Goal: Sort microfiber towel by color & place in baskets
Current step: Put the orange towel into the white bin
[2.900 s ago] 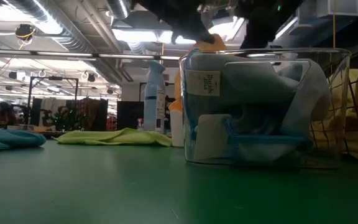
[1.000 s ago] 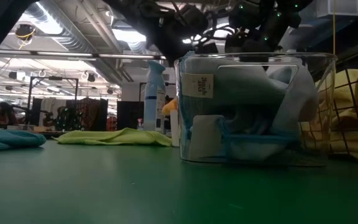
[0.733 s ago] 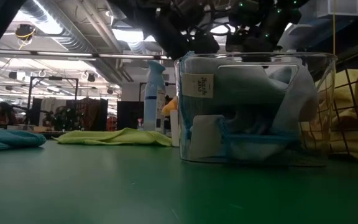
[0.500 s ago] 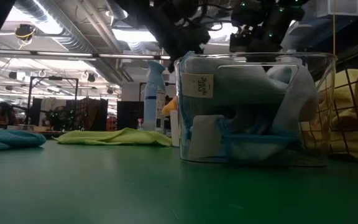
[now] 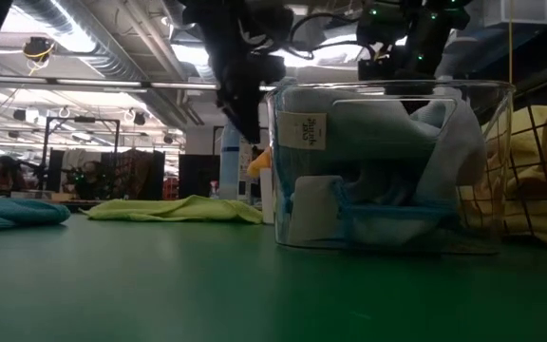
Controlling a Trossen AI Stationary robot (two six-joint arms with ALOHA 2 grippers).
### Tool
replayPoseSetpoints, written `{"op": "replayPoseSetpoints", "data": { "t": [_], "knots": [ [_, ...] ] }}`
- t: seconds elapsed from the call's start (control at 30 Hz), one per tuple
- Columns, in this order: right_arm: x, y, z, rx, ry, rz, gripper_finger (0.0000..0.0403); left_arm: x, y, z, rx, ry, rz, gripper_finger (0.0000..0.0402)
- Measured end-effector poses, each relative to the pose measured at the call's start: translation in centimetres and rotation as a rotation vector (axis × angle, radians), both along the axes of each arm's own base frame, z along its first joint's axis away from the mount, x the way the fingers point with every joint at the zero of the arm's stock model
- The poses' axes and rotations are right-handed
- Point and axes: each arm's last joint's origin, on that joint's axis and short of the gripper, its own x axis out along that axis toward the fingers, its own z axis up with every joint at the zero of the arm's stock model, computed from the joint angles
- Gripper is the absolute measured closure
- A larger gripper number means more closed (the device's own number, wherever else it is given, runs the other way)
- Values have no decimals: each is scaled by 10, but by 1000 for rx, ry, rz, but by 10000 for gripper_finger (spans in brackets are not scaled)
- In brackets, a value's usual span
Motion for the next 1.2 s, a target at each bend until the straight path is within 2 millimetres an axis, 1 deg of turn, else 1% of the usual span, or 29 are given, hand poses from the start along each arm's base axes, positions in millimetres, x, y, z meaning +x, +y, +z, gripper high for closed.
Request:
{"op": "replayPoseSetpoints", "data": {
  "t": [0.17, 0.4, 0.53, 0.77, 1.0, 1.13, 1.2],
  "knots": [
    [2, -1, -1, -3, -1, -1, 162, -5, 1, -1, 48, 45, 74, 267],
    [-1, 0, -13, 5, 22, -3, 162, 4, 6, -20, 52, 82, 107, 267],
    [0, 0, -19, -1, 3, -3, 162, 9, 8, -30, 60, 93, 108, 267],
    [9, -3, -19, -39, -116, -2, 162, 23, 9, -25, 97, -57, 110, 267],
    [16, -5, -15, -57, -197, 2, 162, 36, 8, -19, 9, -222, 46, 267],
    [16, -5, -15, -58, -198, 2, 162, 40, 7, -16, -33, -278, 12, 267],
    [16, -5, -15, -59, -200, 2, 162, 44, 5, -19, -55, -294, -7, 267]
  ]
}}
